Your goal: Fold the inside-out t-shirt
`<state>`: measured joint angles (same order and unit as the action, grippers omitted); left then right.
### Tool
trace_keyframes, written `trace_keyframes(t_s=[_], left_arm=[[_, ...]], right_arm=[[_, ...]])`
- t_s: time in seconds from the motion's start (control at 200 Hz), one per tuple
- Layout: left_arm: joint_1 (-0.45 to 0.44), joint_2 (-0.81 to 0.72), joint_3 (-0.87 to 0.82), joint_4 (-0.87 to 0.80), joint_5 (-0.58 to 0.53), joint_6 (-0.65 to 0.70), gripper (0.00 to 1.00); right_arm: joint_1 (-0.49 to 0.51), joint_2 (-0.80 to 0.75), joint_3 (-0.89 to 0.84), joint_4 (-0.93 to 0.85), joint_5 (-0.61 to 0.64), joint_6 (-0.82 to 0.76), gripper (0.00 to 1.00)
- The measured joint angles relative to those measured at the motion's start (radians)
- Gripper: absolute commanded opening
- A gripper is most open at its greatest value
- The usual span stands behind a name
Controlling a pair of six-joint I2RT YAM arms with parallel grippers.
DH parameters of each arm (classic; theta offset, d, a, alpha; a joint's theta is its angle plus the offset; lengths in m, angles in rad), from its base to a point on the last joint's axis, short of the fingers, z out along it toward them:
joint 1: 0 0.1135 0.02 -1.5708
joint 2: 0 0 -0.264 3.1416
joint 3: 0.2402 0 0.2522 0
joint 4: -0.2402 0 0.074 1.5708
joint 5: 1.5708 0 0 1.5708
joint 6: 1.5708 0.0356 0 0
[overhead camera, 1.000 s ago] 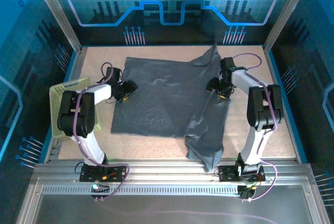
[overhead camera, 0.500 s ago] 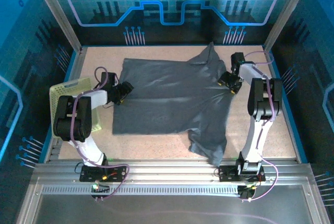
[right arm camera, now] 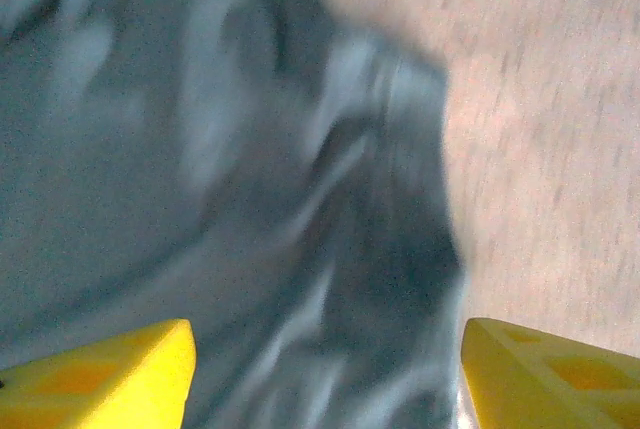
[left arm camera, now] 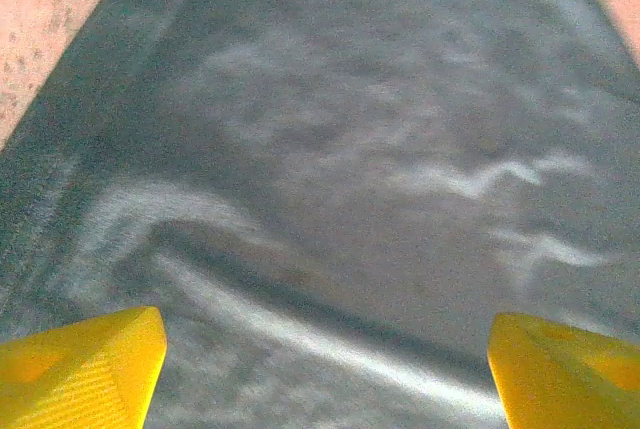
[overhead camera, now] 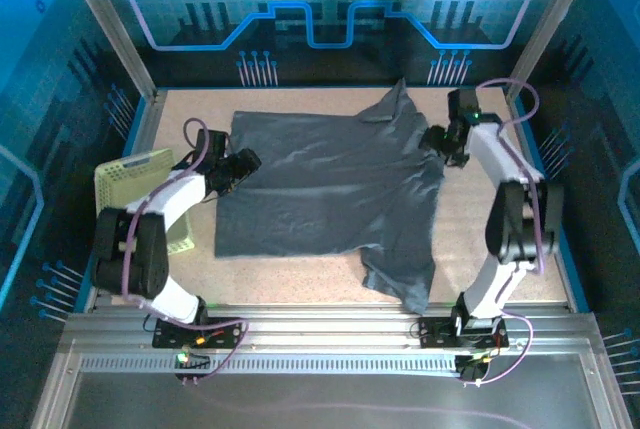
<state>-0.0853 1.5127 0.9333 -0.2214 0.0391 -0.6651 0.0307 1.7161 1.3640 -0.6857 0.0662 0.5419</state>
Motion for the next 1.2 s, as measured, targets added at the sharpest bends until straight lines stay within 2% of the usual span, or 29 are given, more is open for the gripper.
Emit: trace_keyframes(t_s=[0.06,0.125,0.23,0.375,0.47,0.49,0.51,0.705,0.785,0.9,1.065,1.2], left_arm=[[-0.029,-0.064,-0.014,-0.006,-0.008,0.019,0.85],[-0.047,-0.101,-0.048,-0.002,-0.001,0.021,0.84],[-0.044,-0.093,-0.137,0.010,0.009,0.016,0.84],[-0.023,-0.005,-0.211,0.026,0.037,0.005,0.81],[0.005,0.021,-0.217,0.076,0.061,-0.013,0.81],[0.009,0.023,-0.217,0.090,0.063,-0.016,0.81],[0.013,0.029,-0.217,0.101,0.064,-0.017,0.81],[0.014,0.066,-0.216,0.192,0.089,-0.043,0.81],[-0.002,0.082,-0.210,0.223,0.090,-0.055,0.81],[-0.034,0.124,-0.172,0.246,0.090,-0.075,0.82],[-0.056,0.164,-0.116,0.236,0.093,-0.092,0.86],[-0.057,0.105,-0.106,0.100,0.034,-0.062,0.90]], right_arm=[[0.058,-0.121,-0.124,0.005,-0.024,0.001,0.71],[0.111,-0.179,-0.217,0.009,-0.051,0.007,0.71],[0.150,-0.174,-0.336,0.031,-0.094,0.024,0.71],[0.151,-0.124,-0.422,0.045,-0.104,0.063,0.71],[0.142,-0.071,-0.428,0.076,-0.103,0.089,0.70],[0.135,-0.059,-0.428,0.079,-0.101,0.095,0.65],[0.127,-0.051,-0.426,0.080,-0.100,0.097,0.64],[-0.009,-0.018,-0.380,0.101,-0.080,0.137,0.66],[-0.050,0.011,-0.340,0.100,-0.028,0.140,0.66],[-0.099,0.091,-0.249,0.092,-0.014,0.139,0.67],[-0.109,0.098,-0.187,0.074,0.025,0.127,0.68],[-0.065,-0.024,-0.186,0.018,0.077,0.099,0.68]])
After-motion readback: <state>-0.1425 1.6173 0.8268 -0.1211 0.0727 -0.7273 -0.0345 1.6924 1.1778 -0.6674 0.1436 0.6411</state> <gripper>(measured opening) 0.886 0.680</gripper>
